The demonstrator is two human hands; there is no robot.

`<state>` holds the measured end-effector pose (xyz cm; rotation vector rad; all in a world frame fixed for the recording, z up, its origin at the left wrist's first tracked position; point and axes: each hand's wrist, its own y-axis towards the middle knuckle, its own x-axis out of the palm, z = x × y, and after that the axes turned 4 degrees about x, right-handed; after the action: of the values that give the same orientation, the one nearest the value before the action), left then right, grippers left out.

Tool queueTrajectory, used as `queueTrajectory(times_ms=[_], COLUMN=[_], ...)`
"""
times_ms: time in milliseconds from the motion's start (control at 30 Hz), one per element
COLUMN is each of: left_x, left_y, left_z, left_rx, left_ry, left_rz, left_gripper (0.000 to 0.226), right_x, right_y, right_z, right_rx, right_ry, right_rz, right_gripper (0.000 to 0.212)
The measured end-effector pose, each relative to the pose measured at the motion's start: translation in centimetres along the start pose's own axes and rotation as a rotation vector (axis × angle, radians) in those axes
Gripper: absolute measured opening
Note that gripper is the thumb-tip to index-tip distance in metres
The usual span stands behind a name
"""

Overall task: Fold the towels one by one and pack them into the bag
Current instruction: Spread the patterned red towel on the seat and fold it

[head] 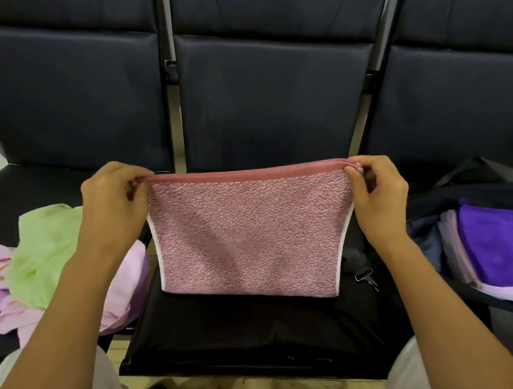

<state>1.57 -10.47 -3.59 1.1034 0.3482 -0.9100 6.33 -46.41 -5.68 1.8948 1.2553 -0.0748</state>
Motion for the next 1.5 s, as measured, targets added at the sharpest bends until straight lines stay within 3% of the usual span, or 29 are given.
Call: queueTrajectory(times_ms=[167, 267, 433, 533, 767, 967, 1067, 1233, 1333, 1500], left_x=[0.2, 0.0, 0.2, 0.3, 0.1, 0.4, 0.4, 1.1, 1.7, 2.3], left_y=[-0.3, -0.1, -0.1, 0.0, 0.2, 0.1, 0.2, 0.4, 0.3, 0.1], left_z=[1.5, 2.1, 2.1, 1.9, 1.6, 2.0, 3.0, 2.5, 2.2, 3.2], left_rx=[-0.142, -0.088, 0.051, 0.074, -0.056, -0.090, -0.136, -0.250, -0.346, -0.377], left_ry=[-0.300, -0.385, -0.509, -0.521, -0.391, -0.356, -0.378, -0.408, -0.472, -0.553], left_rz=[-0.049, -0.011, 0.066, 0.155, 0.320, 0.323, 0.341, 0.287, 0.227, 0.186], left_gripper=[0.010, 0.030, 0.032, 0.034, 0.034, 0.002, 0.020, 0.005, 0.022, 0.019], right_x=[-0.1, -0.1, -0.2, -0.2, 0.1, 0.1, 0.4, 0.7, 0.8, 1.2], right_y=[-0.2, -0.2, -0.2, 0.0, 0.0, 0.1, 0.0, 0.2, 0.2, 0.0], right_z=[-0.8, -1.1, -0.9, -0.7, -0.5, -1.7, -1.9, -1.4, -1.4, -1.6], right_rx=[0.127, 0.110, 0.074, 0.047, 0.080, 0.155, 0.177, 0.247, 0.294, 0.344], right_ry=[0.210, 0.247, 0.252, 0.211, 0.093, 0.217, 0.247, 0.286, 0.323, 0.402], right_rz=[0.028, 0.024, 0.058, 0.088, 0.167, 0.229, 0.219, 0.212, 0.182, 0.132], right_gripper=[0.004, 0.015, 0.025, 0.026, 0.016, 0.006, 0.008, 0.018, 0.020, 0.020])
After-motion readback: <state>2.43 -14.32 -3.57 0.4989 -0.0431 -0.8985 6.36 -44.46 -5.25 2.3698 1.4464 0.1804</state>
